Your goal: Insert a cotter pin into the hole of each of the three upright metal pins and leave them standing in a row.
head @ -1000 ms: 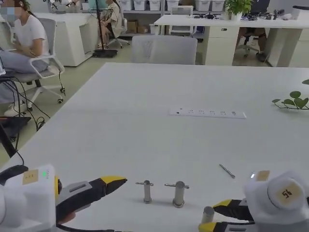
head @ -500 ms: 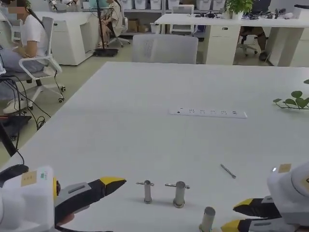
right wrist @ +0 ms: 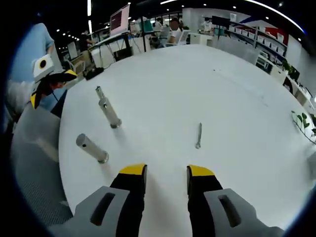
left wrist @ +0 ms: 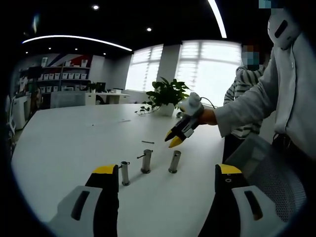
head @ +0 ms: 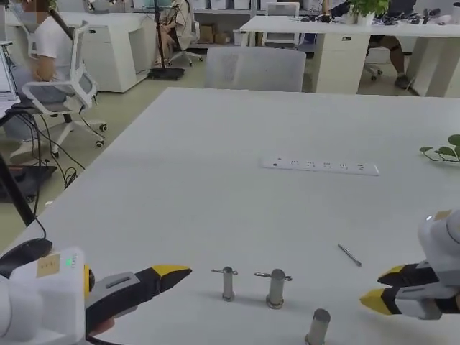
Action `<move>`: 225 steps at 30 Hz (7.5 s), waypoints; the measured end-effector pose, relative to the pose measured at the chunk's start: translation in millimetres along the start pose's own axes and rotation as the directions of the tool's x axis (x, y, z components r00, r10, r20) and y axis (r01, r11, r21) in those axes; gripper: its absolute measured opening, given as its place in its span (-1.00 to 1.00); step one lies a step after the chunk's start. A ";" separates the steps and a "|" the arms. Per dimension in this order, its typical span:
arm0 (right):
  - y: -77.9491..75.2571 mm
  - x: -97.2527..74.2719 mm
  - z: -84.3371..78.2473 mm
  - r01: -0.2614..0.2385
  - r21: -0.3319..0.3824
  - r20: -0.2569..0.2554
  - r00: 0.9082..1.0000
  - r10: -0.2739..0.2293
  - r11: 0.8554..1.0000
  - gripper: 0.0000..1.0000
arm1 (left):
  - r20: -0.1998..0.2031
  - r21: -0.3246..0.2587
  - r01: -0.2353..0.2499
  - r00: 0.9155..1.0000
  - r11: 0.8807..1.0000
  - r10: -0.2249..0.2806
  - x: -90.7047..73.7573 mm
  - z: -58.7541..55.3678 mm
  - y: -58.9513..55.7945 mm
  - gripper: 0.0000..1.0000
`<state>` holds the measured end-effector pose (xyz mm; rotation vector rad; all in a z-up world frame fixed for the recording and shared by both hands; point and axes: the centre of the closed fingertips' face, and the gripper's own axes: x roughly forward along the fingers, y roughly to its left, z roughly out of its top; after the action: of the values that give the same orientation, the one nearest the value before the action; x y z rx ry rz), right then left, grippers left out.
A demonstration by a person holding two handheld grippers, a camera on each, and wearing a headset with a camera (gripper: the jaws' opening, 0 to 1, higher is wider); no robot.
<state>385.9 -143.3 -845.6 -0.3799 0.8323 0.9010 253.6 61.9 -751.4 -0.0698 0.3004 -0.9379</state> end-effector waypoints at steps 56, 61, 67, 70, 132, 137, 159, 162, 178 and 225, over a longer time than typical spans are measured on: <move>-39.6 42.3 20.5 -0.045 -0.250 -0.189 0.982 -0.003 0.967 -0.89 | -0.008 -0.031 -0.057 0.998 0.998 0.057 -17.2 -8.0 18.6 0.58; -39.8 42.8 21.7 -0.062 -0.298 -0.203 0.979 0.000 0.953 -0.91 | -0.007 -0.032 -0.061 0.998 0.998 0.060 -18.3 -6.6 19.9 0.58; -40.3 42.3 21.9 -0.069 -0.313 -0.205 0.979 0.003 0.947 -0.92 | -0.008 -0.032 -0.061 0.998 0.998 0.061 -18.0 -5.8 20.3 0.57; -40.8 41.2 23.0 -0.068 -0.321 -0.199 0.980 0.003 0.945 -0.92 | -0.009 -0.031 -0.058 0.998 0.998 0.057 -17.2 -5.7 19.7 0.57; 18.8 -26.7 51.2 -0.099 -0.427 -0.104 0.993 0.060 0.899 -0.94 | 0.001 0.018 0.017 1.000 1.000 -0.017 10.7 13.2 1.5 0.53; 32.7 -35.5 54.9 -0.116 -0.440 -0.099 0.992 0.080 0.891 -0.94 | 0.003 0.027 0.029 1.000 0.999 -0.029 13.7 15.3 -0.6 0.51; 93.6 -62.1 63.5 -0.187 -0.523 -0.101 0.982 0.157 0.832 -0.94 | -0.004 0.039 0.070 0.998 0.997 -0.070 34.2 25.4 -15.1 0.37; 101.3 -63.8 65.0 -0.196 -0.536 -0.101 0.981 0.168 0.821 -0.94 | -0.008 0.035 0.078 0.997 0.996 -0.078 38.4 26.5 -18.2 0.32; 129.2 -61.3 69.1 -0.232 -0.596 -0.118 0.972 0.202 0.769 -0.94 | -0.028 -0.023 0.112 0.993 0.993 -0.113 69.0 34.8 -33.0 -0.05; 155.9 -61.4 70.8 -0.185 -0.768 -0.108 0.981 0.160 0.614 -0.93 | -0.105 -0.419 0.104 0.981 0.902 -0.162 95.0 23.6 -40.9 -0.81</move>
<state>271.9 -41.9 -746.6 -1.0942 0.4571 1.4346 280.7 -40.3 -742.3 -0.4211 0.6271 -1.0050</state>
